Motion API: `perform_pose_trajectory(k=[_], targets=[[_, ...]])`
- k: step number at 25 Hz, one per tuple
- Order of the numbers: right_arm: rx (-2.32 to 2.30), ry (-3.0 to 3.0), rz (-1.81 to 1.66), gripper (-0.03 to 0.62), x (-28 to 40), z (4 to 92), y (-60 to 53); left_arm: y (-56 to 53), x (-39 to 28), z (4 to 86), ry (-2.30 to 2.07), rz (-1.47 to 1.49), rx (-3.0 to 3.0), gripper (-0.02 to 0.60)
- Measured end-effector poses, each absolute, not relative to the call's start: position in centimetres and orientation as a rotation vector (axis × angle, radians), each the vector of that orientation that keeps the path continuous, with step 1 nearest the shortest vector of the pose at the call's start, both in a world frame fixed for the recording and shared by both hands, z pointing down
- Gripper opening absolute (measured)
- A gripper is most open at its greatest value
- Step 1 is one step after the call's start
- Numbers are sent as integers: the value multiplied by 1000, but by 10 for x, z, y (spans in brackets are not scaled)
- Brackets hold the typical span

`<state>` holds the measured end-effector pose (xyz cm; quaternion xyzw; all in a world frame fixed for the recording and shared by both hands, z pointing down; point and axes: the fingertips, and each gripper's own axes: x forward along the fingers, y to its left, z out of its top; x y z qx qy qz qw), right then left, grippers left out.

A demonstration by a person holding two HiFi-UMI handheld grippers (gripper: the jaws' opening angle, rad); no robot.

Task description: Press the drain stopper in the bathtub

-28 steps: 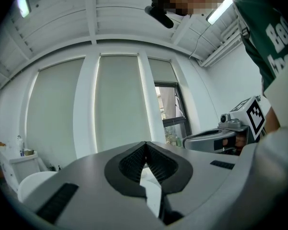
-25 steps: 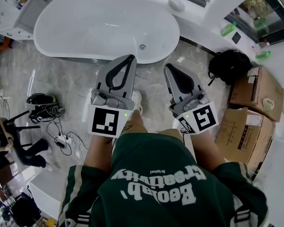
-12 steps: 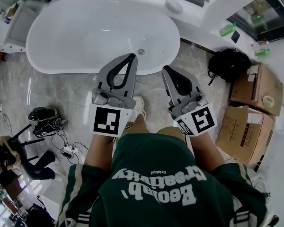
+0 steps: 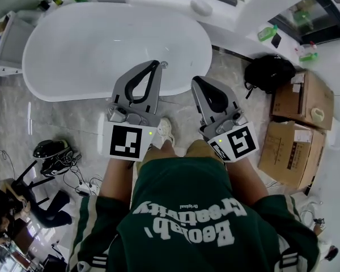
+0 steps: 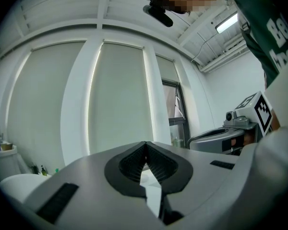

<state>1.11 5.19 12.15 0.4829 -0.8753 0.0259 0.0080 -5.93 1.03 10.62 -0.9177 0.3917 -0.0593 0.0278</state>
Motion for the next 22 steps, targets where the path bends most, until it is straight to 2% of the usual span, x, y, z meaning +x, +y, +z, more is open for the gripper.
perform_pose_trajectory(k=[22], targets=[[1412,-2730,-58,9,-8,109,-2,-36,-62,97,1167,-94,-2789,9]])
